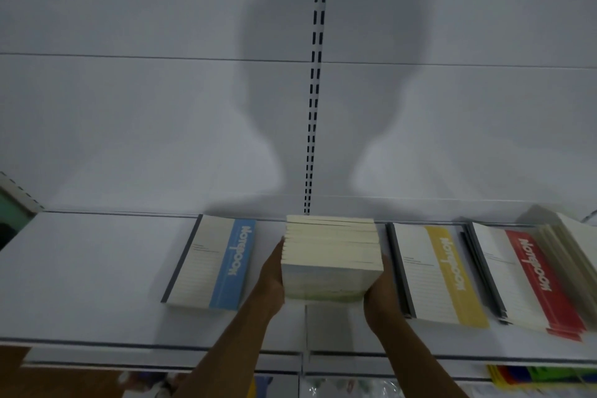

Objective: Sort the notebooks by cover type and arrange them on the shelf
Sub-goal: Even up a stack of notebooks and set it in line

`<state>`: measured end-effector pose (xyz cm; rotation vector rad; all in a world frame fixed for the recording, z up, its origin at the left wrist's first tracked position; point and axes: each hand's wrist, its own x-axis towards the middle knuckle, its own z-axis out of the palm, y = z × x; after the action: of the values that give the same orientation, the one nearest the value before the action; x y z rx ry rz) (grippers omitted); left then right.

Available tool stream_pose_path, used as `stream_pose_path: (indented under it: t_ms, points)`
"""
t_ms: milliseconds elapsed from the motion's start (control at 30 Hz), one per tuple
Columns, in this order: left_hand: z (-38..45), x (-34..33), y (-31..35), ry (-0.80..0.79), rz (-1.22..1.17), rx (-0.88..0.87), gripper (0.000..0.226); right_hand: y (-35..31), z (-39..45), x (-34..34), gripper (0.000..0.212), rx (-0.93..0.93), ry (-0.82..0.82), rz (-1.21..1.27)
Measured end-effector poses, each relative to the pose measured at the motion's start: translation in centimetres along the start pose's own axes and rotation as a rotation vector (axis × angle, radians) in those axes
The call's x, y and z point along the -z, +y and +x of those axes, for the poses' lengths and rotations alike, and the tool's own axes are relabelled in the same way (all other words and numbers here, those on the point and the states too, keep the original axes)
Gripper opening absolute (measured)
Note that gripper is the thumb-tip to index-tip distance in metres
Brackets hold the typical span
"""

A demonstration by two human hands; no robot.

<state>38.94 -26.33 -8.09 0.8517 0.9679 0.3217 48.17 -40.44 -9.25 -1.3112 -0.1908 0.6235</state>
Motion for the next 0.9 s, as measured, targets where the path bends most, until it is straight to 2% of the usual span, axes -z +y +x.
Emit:
stream_pose_path:
  t_ms: [67, 200, 267, 300, 333, 433, 467, 533, 567, 600, 667, 800, 900]
  points:
    - [0.2, 0.2, 0.1, -0.003, -0.016, 0.017, 0.049, -1.2, -1.3, -0.4, 0.042, 0.080, -0.065, 0.030]
    - [0.5, 0.4, 0.2, 0.022, -0.045, 0.022, 0.040, 0.5, -2.8, 0.6, 0.046, 0.113, -0.006, 0.020]
    - [0.6, 0.6, 0.0, 0.020, -0.048, 0.021, 0.039, 0.4, -2.7, 0.9, 0.079, 0.086, 0.034, 0.022]
    - [0.9, 0.6, -0.1, 0.013, -0.052, 0.018, 0.040, 0.2, -2.7, 1.0, 0.089, 0.023, 0.020, 0.067]
    - [1.1, 0.6, -0.2, 0.008, -0.049, 0.014, 0.041, -0.2, -2.6, 0.7, 0.087, -0.006, 0.000, 0.101]
    - [1.5, 0.6, -0.2, -0.001, -0.046, 0.017, 0.041, 0.0, -2.3, -0.4, 0.119, 0.088, -0.002, -0.041]
    - [1.6, 0.7, -0.3, -0.007, -0.045, 0.026, 0.041, 0.3, -2.3, -0.7, 0.108, 0.112, 0.038, -0.057]
    - [1.9, 0.7, -0.2, -0.017, -0.058, 0.041, 0.042, 1.2, -2.0, -1.0, 0.056, 0.077, 0.118, 0.037]
    - [2.0, 0.7, -0.2, -0.028, -0.056, 0.048, 0.042, 1.3, -1.6, -1.2, 0.050, 0.065, 0.142, 0.065]
    - [2.0, 0.7, -0.1, -0.040, -0.043, 0.051, 0.041, 0.9, -1.4, -1.5, 0.058, 0.053, 0.133, 0.086]
    - [2.1, 0.4, 0.0, -0.057, -0.048, 0.024, 0.039, -0.1, -1.2, -2.3, 0.090, 0.049, 0.111, 0.068]
    - [1.4, 0.3, -0.4, -0.093, -0.073, -0.145, 0.047, -0.2, -1.1, -2.9, 0.098, 0.126, 0.132, 0.069]
    - [0.7, 1.9, -0.8, -0.246, -0.063, -0.377, 0.055, -0.4, -0.8, -3.1, 0.097, 0.215, 0.171, 0.081]
